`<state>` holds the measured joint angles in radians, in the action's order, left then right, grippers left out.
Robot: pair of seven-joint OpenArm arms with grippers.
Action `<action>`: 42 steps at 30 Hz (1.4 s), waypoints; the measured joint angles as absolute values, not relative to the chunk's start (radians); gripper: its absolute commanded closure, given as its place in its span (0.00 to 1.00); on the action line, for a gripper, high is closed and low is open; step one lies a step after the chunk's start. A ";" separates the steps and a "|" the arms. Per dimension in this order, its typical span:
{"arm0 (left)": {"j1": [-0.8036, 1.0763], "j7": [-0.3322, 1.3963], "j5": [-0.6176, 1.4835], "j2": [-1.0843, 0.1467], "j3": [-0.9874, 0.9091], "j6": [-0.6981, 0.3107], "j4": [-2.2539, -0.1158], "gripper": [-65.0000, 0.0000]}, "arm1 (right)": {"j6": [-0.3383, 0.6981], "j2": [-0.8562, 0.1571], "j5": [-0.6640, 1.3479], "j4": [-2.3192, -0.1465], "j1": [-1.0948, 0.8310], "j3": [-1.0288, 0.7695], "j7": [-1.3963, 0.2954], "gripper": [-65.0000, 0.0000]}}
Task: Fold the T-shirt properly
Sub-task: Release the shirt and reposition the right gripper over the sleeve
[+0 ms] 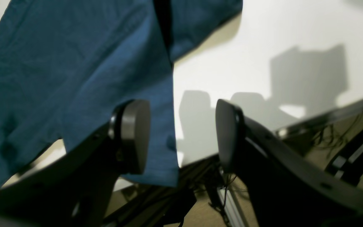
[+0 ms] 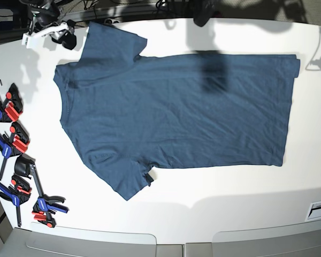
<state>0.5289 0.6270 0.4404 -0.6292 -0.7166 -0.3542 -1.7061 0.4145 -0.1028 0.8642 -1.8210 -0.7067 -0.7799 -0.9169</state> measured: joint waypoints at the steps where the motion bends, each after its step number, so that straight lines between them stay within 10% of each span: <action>1: 0.529 0.626 0.440 -0.630 -0.717 -0.355 -1.706 0.77 | 0.414 -0.103 0.863 -1.806 -0.706 -0.780 -0.914 0.52; 42: 0.529 0.598 0.440 -0.629 -0.717 -0.355 -1.706 0.77 | 0.483 -0.111 0.978 -1.590 -0.631 -0.532 -0.876 0.52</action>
<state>0.5289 0.5983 0.4404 -0.6292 -0.7166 -0.3546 -1.7061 0.4828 -0.1108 0.9783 -1.5898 -0.6312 -0.5323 -0.8761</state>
